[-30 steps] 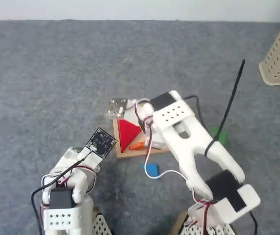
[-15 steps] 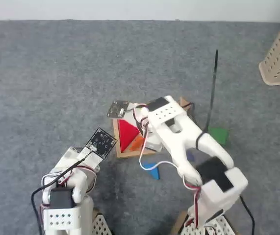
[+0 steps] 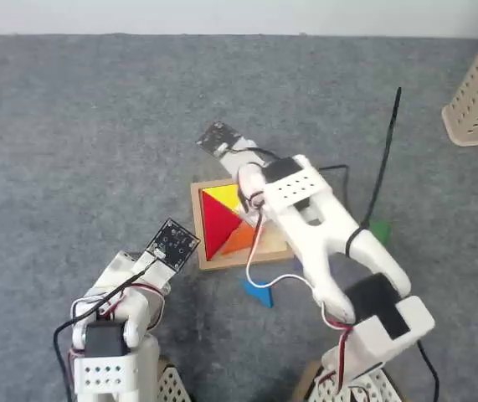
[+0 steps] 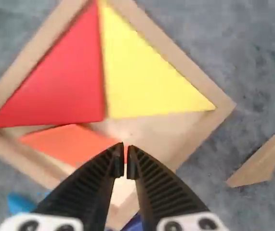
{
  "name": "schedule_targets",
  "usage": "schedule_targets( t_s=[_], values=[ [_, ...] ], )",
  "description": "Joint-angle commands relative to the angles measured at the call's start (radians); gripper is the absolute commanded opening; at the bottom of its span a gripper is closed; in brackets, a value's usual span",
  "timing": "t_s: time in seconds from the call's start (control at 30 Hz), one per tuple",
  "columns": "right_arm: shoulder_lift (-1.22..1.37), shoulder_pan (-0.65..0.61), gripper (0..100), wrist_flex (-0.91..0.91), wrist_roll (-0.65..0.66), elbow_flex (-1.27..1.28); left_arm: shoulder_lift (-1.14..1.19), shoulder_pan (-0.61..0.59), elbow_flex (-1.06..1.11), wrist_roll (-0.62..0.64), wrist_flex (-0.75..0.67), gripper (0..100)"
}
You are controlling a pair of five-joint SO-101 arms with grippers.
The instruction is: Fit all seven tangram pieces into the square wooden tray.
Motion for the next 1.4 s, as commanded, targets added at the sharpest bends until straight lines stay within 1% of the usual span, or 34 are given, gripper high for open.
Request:
schedule_targets(
  t_s=[0.0, 0.2, 0.47, 0.67, 0.8, 0.93, 1.03, 1.17, 1.27, 1.37],
  values=[
    [-0.036, 0.013, 0.6, -0.071, -0.017, 0.012, -0.017, 0.000, -0.010, -0.009, 0.006, 2],
    [0.038, -0.041, 0.6, -0.068, 0.052, 0.015, -0.017, 0.000, -0.010, -0.009, 0.006, 2],
    [0.047, -0.117, 0.6, 0.010, 0.054, 0.012, -0.017, 0.000, -0.010, -0.009, 0.006, 2],
    [0.044, -0.101, 0.6, 0.018, 0.038, -0.026, -0.017, 0.000, -0.010, -0.009, 0.006, 2],
    [-0.021, -0.102, 0.6, 0.031, -0.017, -0.025, -0.017, 0.000, -0.010, -0.009, 0.006, 2],
    [-0.114, -0.127, 0.6, 0.031, -0.018, 0.034, -0.017, 0.000, -0.010, -0.009, 0.006, 2],
    [-0.139, -0.154, 0.6, 0.027, -0.015, 0.078, -0.017, 0.000, -0.010, -0.009, 0.006, 2],
    [-0.110, -0.180, 0.6, 0.012, 0.043, 0.130, -0.017, 0.000, -0.010, -0.009, 0.006, 2],
    [-0.045, -0.176, 0.6, -0.024, 0.048, 0.141, -0.017, 0.000, -0.010, -0.009, 0.006, 2],
    [0.010, -0.182, 0.6, -0.016, 0.048, 0.109, -0.017, 0.000, -0.010, -0.009, 0.006, 2]
  ],
)
